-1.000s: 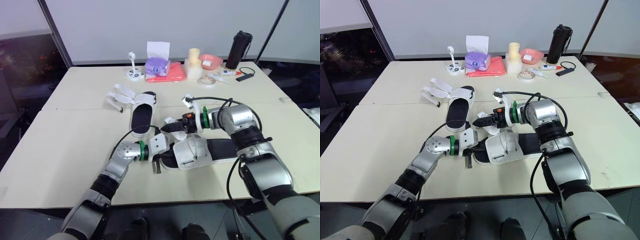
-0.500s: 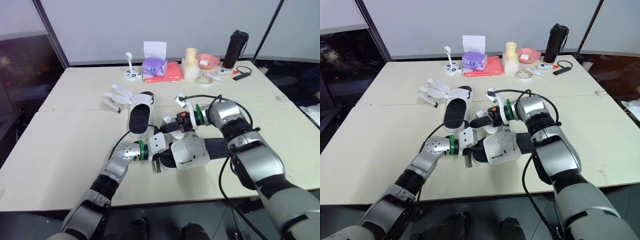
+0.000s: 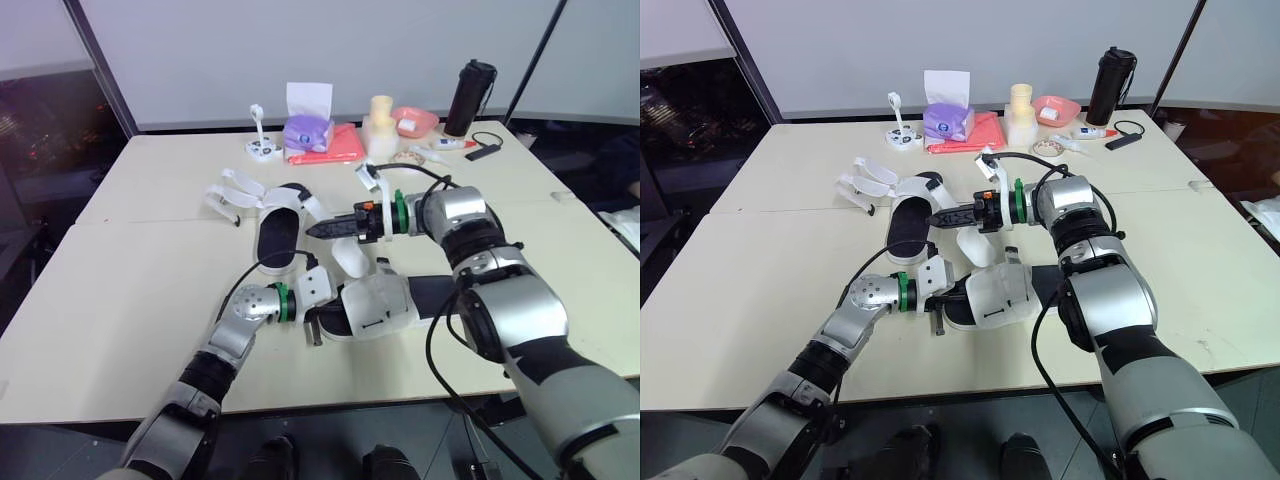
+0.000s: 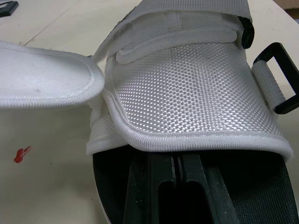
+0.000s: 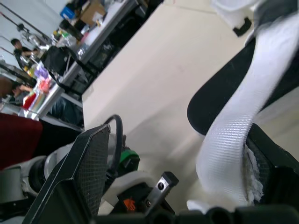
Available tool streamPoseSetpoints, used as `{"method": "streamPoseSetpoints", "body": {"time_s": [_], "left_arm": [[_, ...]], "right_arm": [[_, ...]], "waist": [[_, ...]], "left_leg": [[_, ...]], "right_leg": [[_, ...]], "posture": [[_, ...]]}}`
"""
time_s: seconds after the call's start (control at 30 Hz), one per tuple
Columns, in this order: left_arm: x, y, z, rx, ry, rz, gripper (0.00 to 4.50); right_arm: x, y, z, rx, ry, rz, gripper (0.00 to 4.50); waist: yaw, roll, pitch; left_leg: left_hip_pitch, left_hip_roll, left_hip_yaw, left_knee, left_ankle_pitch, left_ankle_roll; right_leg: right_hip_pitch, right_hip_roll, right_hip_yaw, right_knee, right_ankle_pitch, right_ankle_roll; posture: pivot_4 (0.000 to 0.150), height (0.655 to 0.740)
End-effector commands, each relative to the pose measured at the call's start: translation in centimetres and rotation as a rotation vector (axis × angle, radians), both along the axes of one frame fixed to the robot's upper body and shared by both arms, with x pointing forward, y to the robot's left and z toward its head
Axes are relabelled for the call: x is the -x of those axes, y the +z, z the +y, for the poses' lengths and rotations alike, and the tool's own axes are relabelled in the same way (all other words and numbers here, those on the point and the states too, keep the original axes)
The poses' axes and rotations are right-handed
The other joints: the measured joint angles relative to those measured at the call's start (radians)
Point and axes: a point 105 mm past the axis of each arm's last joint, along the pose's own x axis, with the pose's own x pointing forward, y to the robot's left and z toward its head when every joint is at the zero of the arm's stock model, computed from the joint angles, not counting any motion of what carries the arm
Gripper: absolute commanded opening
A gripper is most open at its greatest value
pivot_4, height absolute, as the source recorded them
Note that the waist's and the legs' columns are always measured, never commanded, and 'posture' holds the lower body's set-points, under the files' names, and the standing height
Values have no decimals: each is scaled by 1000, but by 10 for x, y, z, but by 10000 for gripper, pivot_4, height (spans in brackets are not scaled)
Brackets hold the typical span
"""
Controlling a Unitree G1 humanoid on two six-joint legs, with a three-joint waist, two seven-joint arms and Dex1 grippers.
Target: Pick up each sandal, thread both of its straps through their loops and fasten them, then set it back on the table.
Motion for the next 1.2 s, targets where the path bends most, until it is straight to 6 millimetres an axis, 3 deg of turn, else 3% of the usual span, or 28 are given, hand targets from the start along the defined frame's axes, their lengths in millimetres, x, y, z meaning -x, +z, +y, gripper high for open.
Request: {"method": "streamPoseSetpoints", "body": {"time_s": [0.03,0.13,0.23,0.43,0.53,0.77,0.9,1.2], "left_arm": [[0,-14,4,-39,17,44,0],[-1,-13,3,-41,14,43,0],[-1,-13,3,-42,12,42,0],[-2,-13,4,-43,14,43,0],[-3,-13,4,-42,17,46,0],[-4,-14,4,-37,22,63,0],[-7,-13,4,-27,28,80,0],[-12,-8,5,30,40,161,0]], "right_arm": [[1,26,5,-63,19,-67,39138],[1,30,5,-76,17,-75,39138],[1,33,5,-87,18,-85,30736],[6,40,6,-103,36,-105,568],[13,49,3,-114,53,-133,568],[70,66,-8,-98,127,-263,568],[102,53,-17,-78,104,-298,568],[126,13,-27,-30,-31,-405,568]], "waist": [[0,0,0],[0,0,0],[0,0,0],[-1,0,0],[1,0,0],[0,0,0],[2,0,0],[0,0,0]], "left_leg": [[0,0,0,0,0,0],[0,0,0,0,0,0],[0,0,0,0,0,0],[0,0,0,0,0,0],[0,0,0,0,0,0],[-1,0,-1,0,0,0],[-1,1,-1,-1,0,0],[-1,1,0,-1,0,0]], "right_leg": [[0,0,0,0,0,0],[0,0,0,0,0,0],[0,0,0,0,0,0],[0,0,1,1,0,0],[0,0,1,1,0,0],[-1,0,1,1,0,0],[-1,0,2,1,0,0],[-1,0,2,0,0,0]], "posture": [[1500,7344],[1500,7344],[1500,7344],[1500,7344],[1500,7344],[1500,7344],[1500,7344],[1500,7344]]}}
